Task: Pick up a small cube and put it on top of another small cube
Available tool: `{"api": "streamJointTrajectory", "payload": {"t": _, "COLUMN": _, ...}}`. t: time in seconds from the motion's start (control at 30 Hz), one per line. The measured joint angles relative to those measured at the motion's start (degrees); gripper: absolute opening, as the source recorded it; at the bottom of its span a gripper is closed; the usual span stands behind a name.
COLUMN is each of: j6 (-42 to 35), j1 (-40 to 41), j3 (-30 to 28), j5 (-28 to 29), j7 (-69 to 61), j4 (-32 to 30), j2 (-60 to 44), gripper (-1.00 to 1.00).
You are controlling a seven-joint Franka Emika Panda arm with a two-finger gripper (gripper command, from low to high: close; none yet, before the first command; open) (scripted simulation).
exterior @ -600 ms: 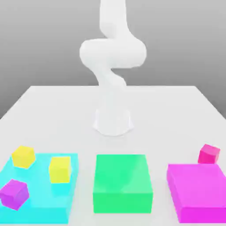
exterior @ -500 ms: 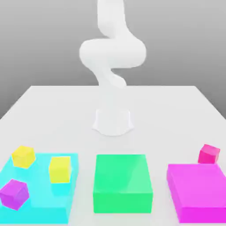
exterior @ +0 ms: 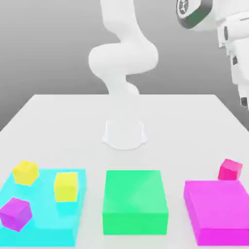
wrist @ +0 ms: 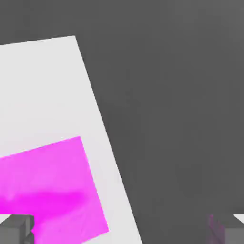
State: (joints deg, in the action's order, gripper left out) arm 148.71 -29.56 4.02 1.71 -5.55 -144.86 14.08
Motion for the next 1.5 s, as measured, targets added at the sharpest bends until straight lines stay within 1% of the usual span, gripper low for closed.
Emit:
{"api": "streamJointTrajectory", "payload": {"t": 0.23, "j6": 5.75, "j1": -8.15, "j3": 4.2, "j5": 0.03, "j7": -17.78, "j4": -4.43, "j2": -10.72, "gripper": 0.0}}
{"api": "streamJointTrajectory", "payload": {"t": 0.4, "j6": 9.81, "j1": -12.97, "j3": 7.21, "j5": 1.53, "j7": -29.41, "j4": -7.58, "j2": -18.45, "gripper": 0.0}}
{"api": "streamJointTrajectory", "payload": {"t": 0.5, "j6": 13.77, "j1": -14.09, "j3": 6.66, "j5": 4.41, "j7": -30.37, "j4": -7.63, "j2": -24.11, "gripper": 0.0}}
{"api": "streamJointTrajectory", "payload": {"t": 0.6, "j6": 18.64, "j1": -16.34, "j3": 3.76, "j5": 7.91, "j7": -28.13, "j4": -6.59, "j2": -30.27, "gripper": 0.0}}
{"api": "streamJointTrajectory", "payload": {"t": 0.63, "j6": 20.21, "j1": -17.33, "j3": 2.58, "j5": 8.75, "j7": -27.5, "j4": -6.24, "j2": -32.18, "gripper": -1.0}}
{"api": "streamJointTrajectory", "payload": {"t": 0.87, "j6": 20.42, "j1": -17.6, "j3": 2.31, "j5": 8.87, "j7": -27.42, "j4": -6.18, "j2": -32.58, "gripper": -1.0}}
{"api": "streamJointTrajectory", "payload": {"t": 1.0, "j6": 14.91, "j1": -15.54, "j3": 5.28, "j5": 4.79, "j7": -30.5, "j4": -7.5, "j2": -25.69, "gripper": -1.0}}
{"api": "streamJointTrajectory", "payload": {"t": 1.07, "j6": 11.74, "j1": -14.74, "j3": 5.72, "j5": 2.48, "j7": -31.72, "j4": -7.93, "j2": -22.04, "gripper": -1.0}}
{"api": "streamJointTrajectory", "payload": {"t": 1.27, "j6": 5.32, "j1": -6.21, "j3": -3.92, "j5": -0.56, "j7": -23.61, "j4": -3.22, "j2": -20.63, "gripper": -1.0}}
{"api": "streamJointTrajectory", "payload": {"t": 1.5, "j6": -1.23, "j1": 5.97, "j3": -15.67, "j5": -2.84, "j7": -12.46, "j4": 2.61, "j2": -20.24, "gripper": -1.0}}
